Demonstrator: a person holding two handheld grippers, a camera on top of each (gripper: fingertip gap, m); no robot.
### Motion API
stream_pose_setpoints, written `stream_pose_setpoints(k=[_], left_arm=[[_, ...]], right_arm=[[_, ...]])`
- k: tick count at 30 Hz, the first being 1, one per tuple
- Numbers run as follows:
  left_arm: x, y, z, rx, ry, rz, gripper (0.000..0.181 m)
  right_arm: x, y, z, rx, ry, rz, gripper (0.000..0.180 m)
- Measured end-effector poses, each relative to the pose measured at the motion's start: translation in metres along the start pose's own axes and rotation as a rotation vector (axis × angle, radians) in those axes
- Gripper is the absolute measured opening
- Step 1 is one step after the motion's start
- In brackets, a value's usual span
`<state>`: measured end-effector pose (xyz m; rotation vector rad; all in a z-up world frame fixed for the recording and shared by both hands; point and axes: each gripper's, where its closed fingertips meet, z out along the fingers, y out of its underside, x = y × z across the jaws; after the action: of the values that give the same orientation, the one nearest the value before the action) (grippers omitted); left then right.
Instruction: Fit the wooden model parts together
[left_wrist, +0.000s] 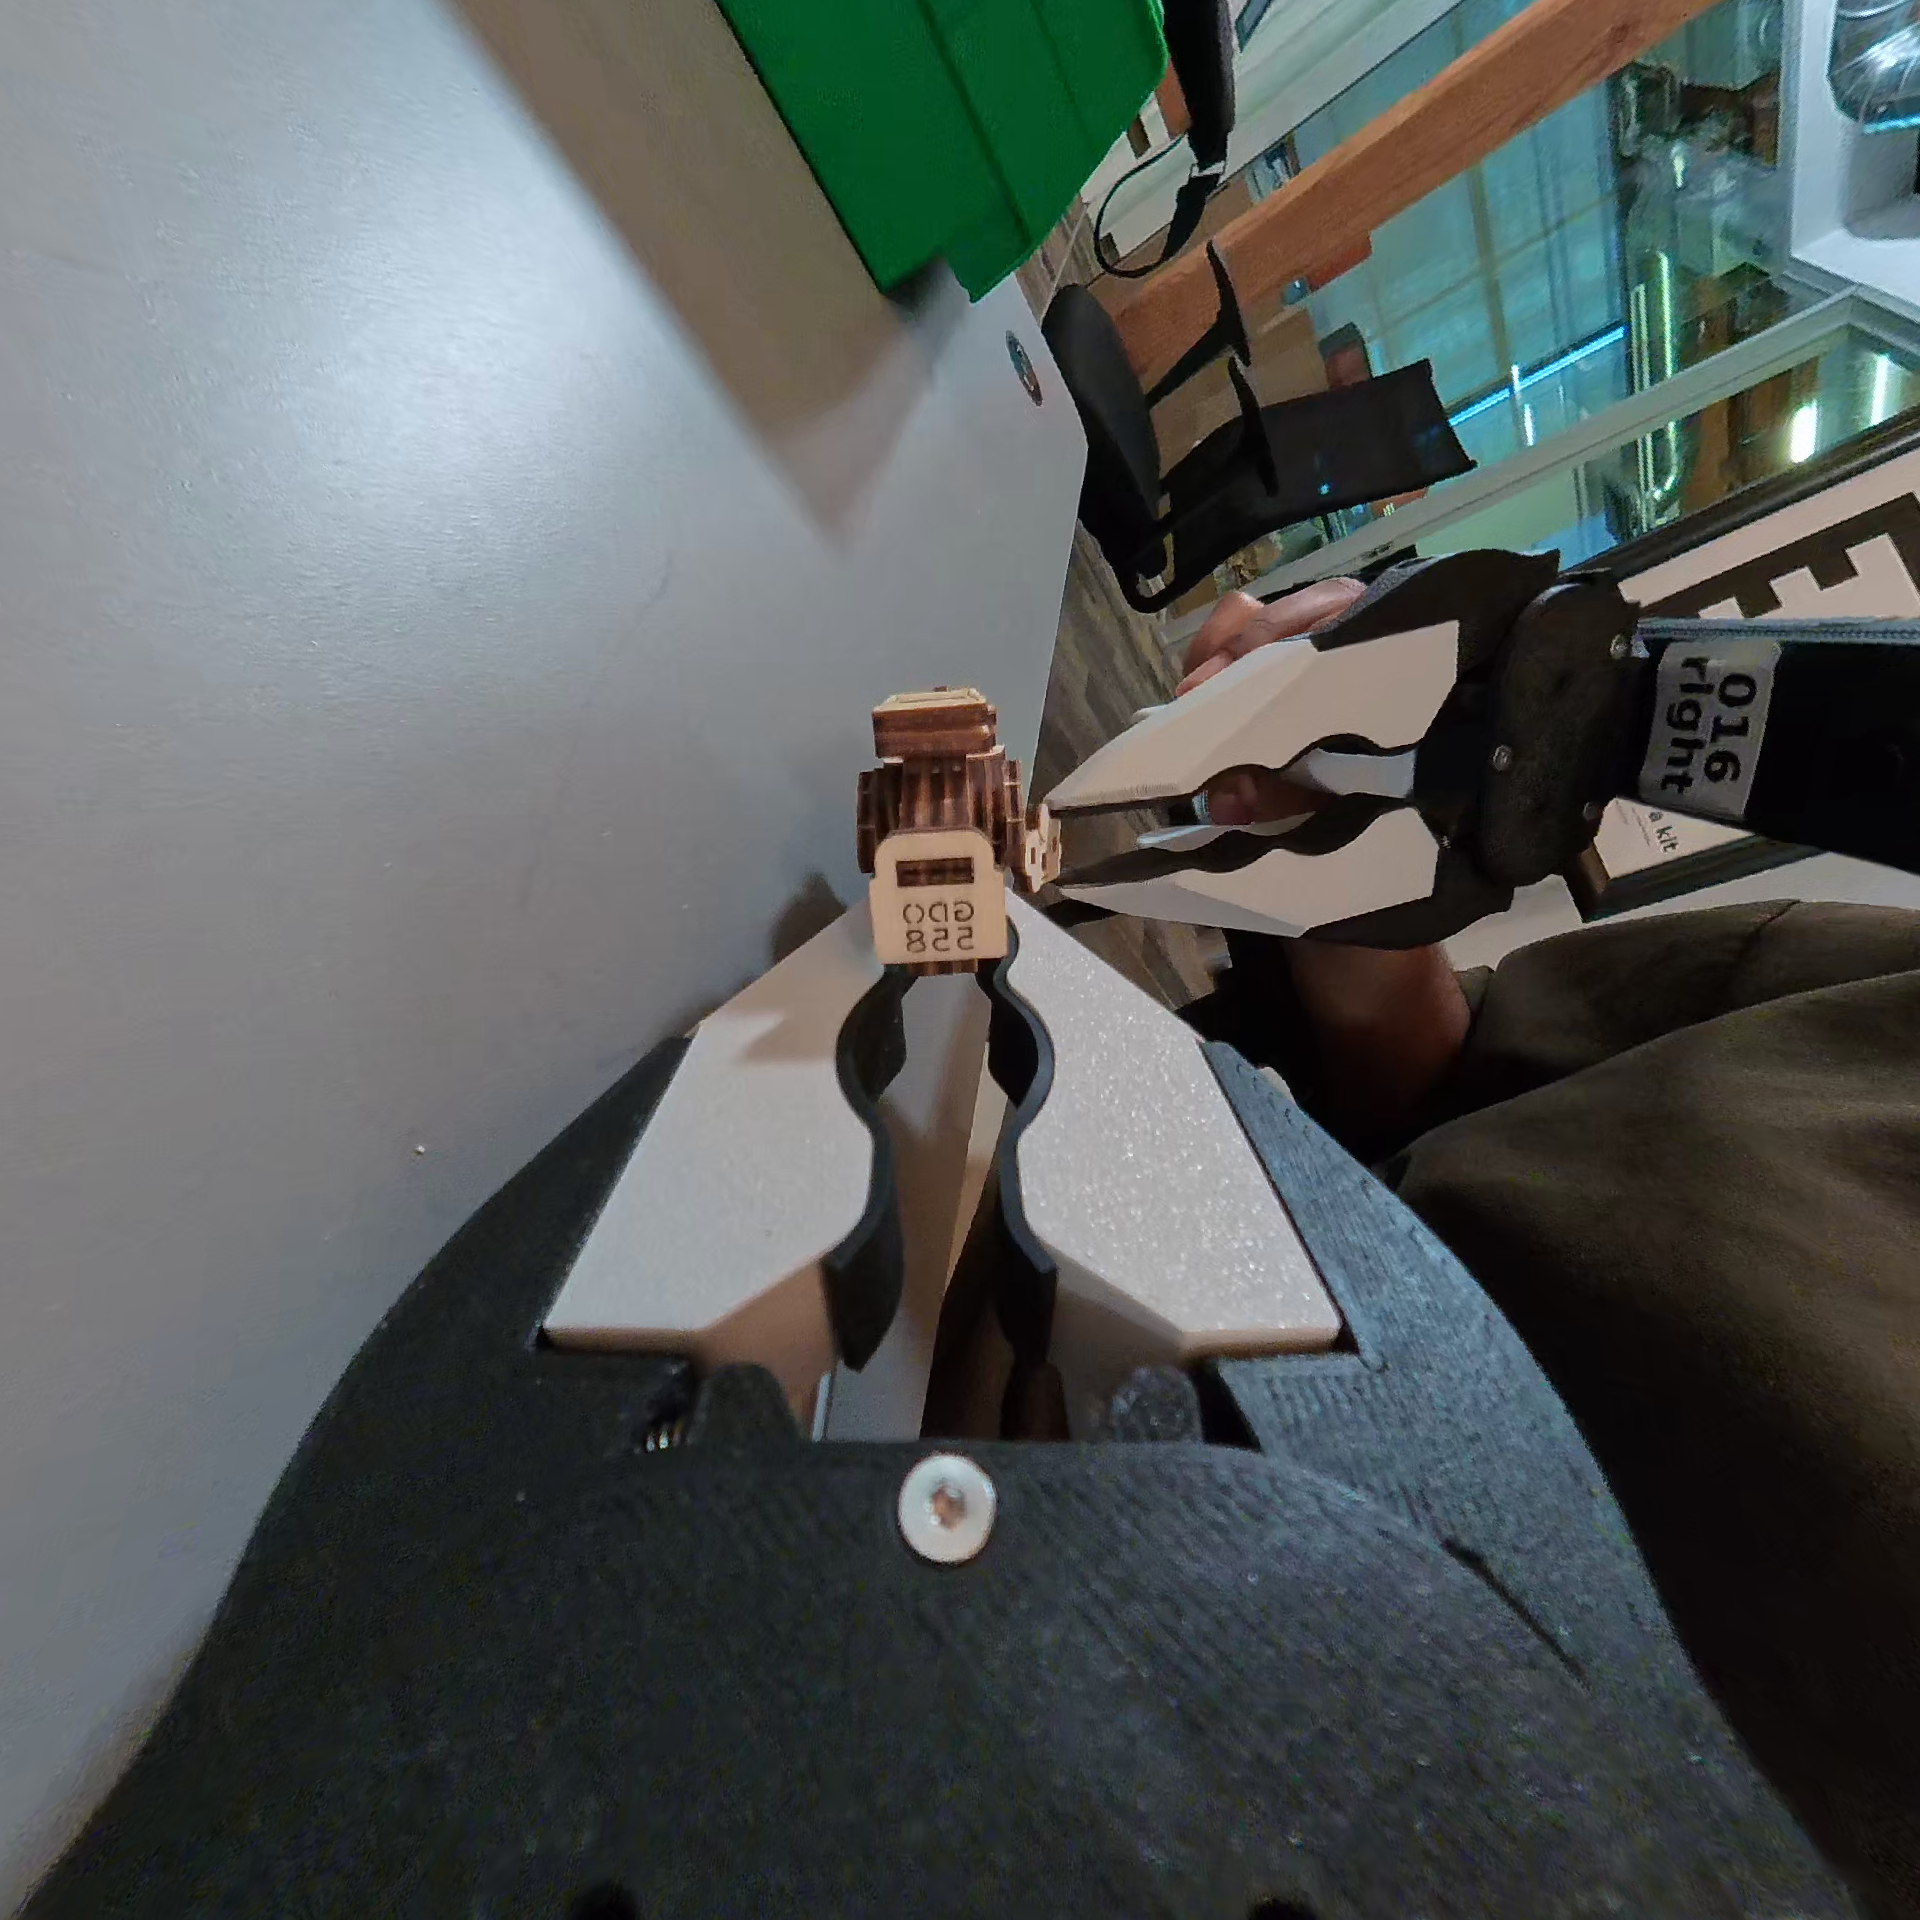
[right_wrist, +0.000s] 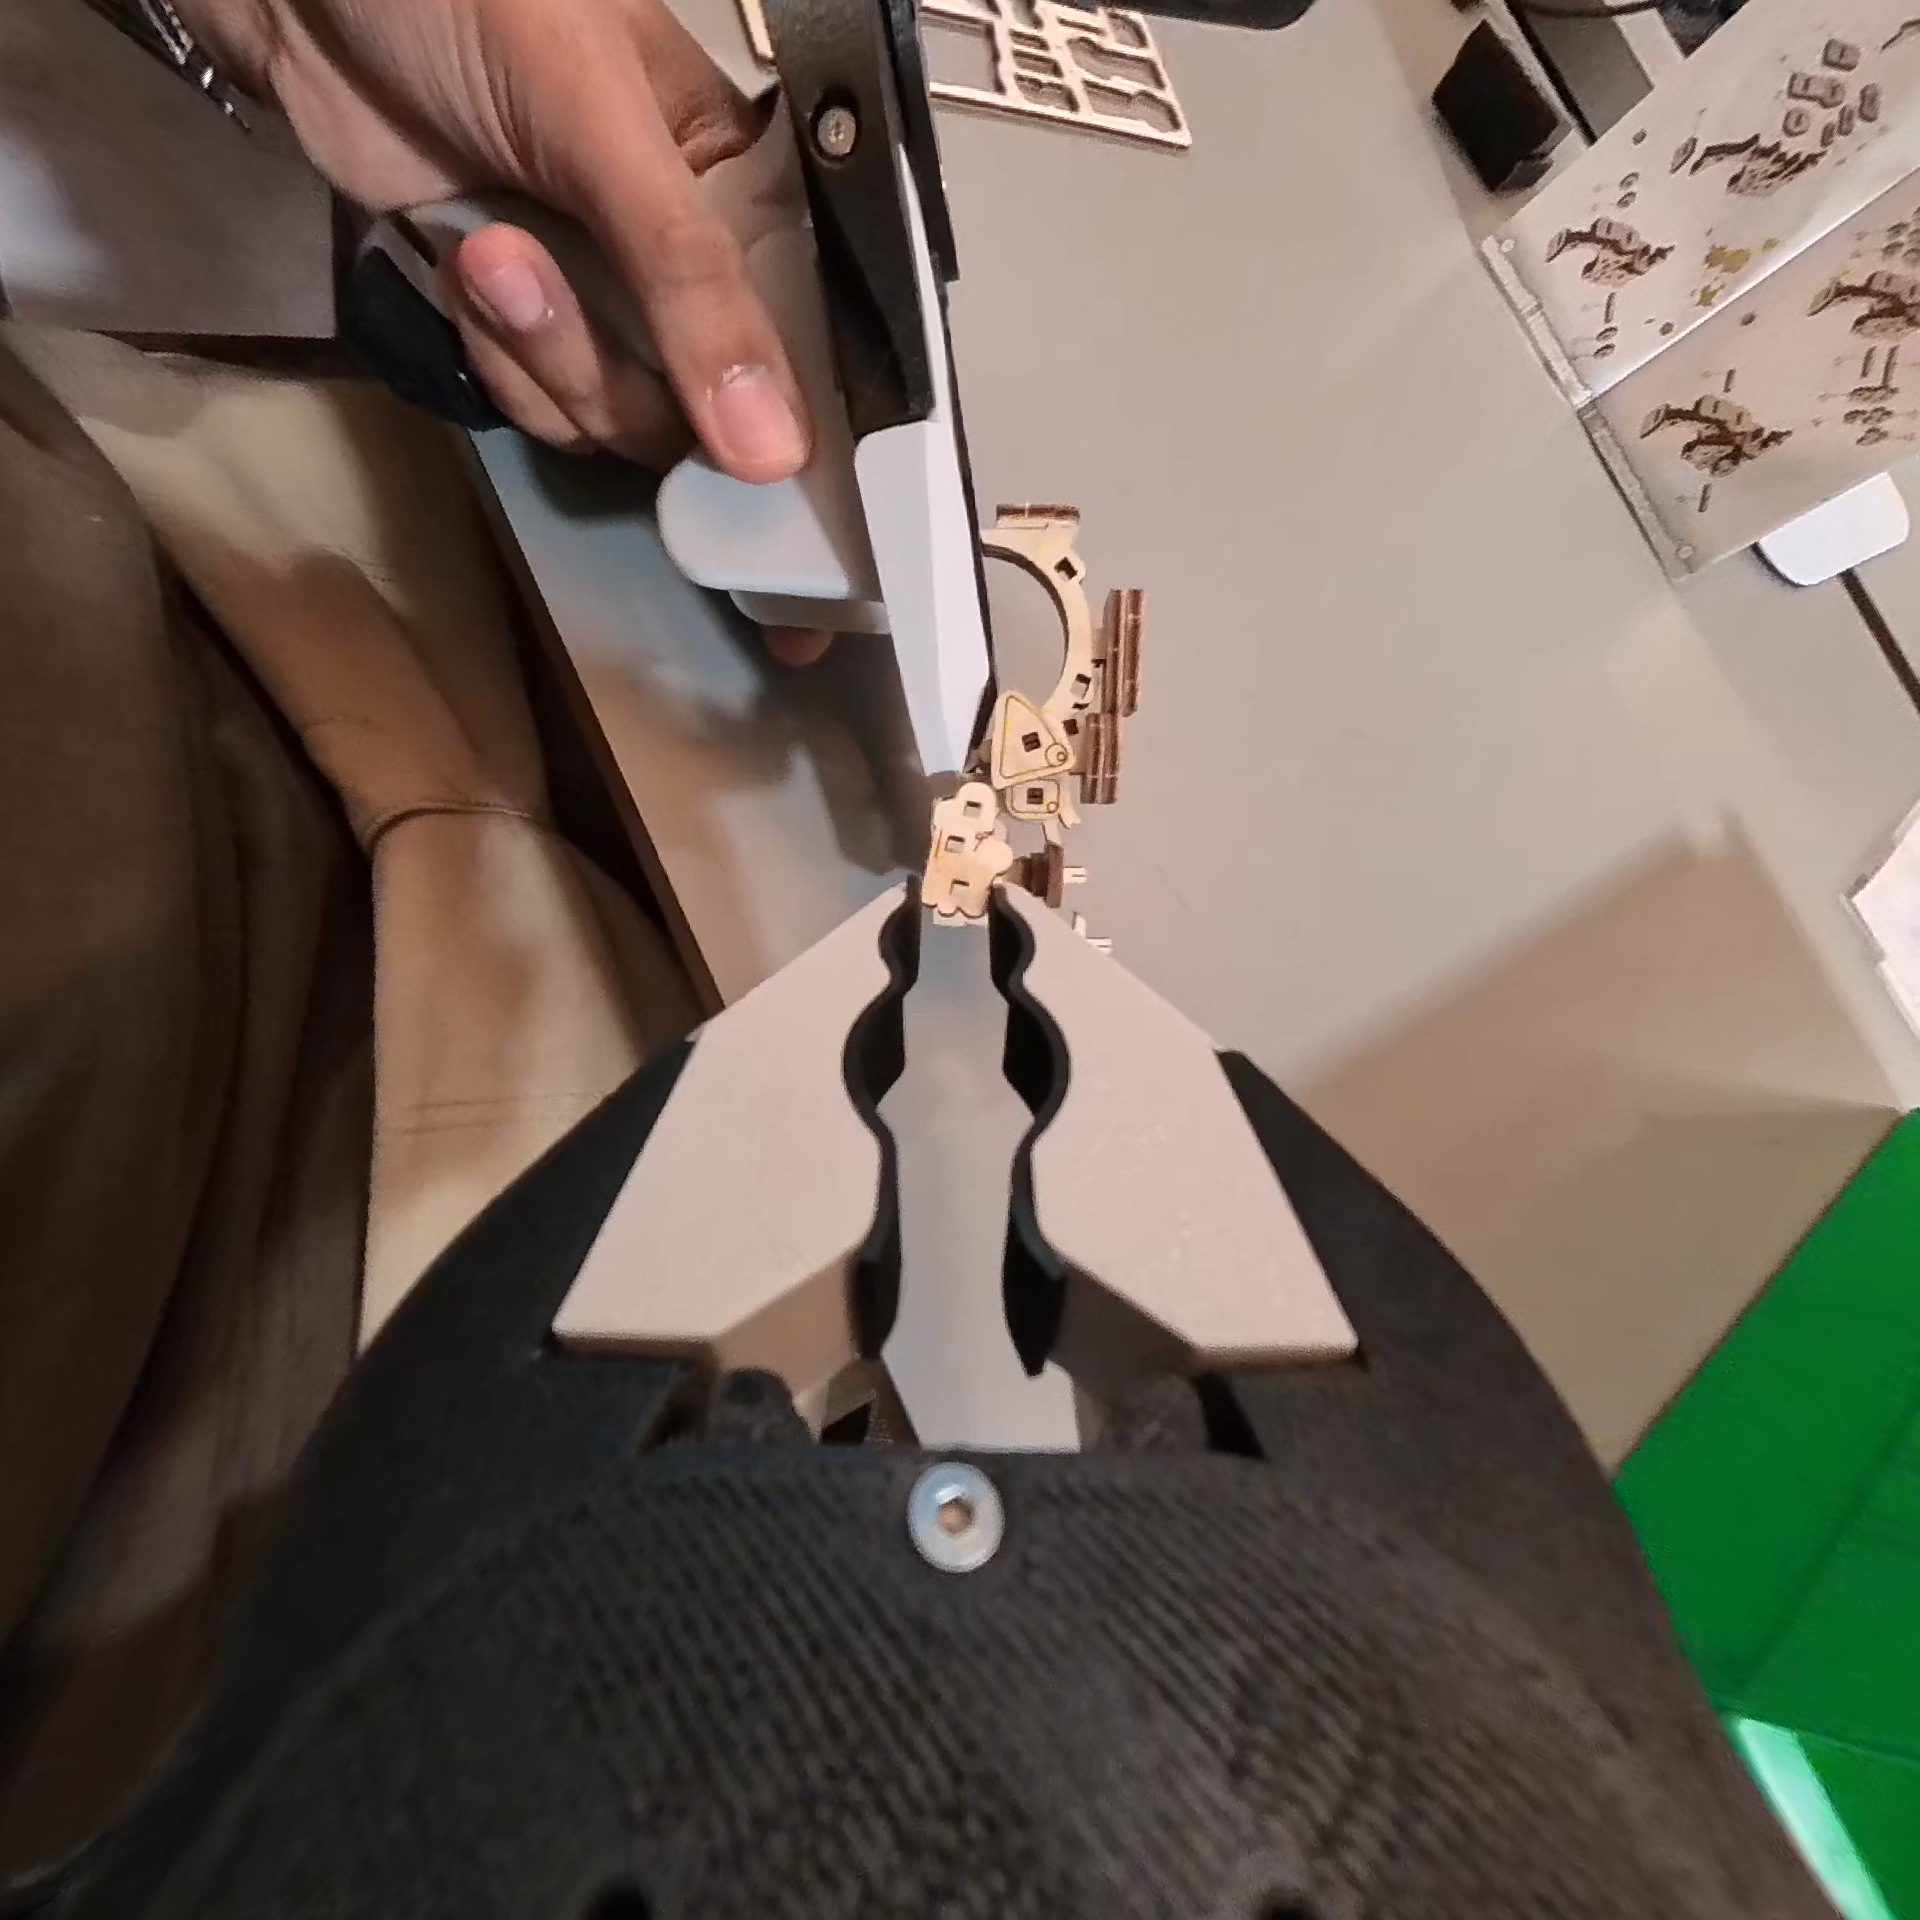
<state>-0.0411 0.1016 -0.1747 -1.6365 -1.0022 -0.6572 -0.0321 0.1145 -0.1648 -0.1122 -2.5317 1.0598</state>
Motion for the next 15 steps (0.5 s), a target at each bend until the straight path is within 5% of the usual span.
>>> stream_pose_setpoints(k=[15], left_arm=[[0.0055,0.0059,0.002,-0.037,0.039,-0.008,0.005]], right_arm=[[-0.0067,-0.0014,-0.0008,0.034,-0.073,0.057,0.011]])
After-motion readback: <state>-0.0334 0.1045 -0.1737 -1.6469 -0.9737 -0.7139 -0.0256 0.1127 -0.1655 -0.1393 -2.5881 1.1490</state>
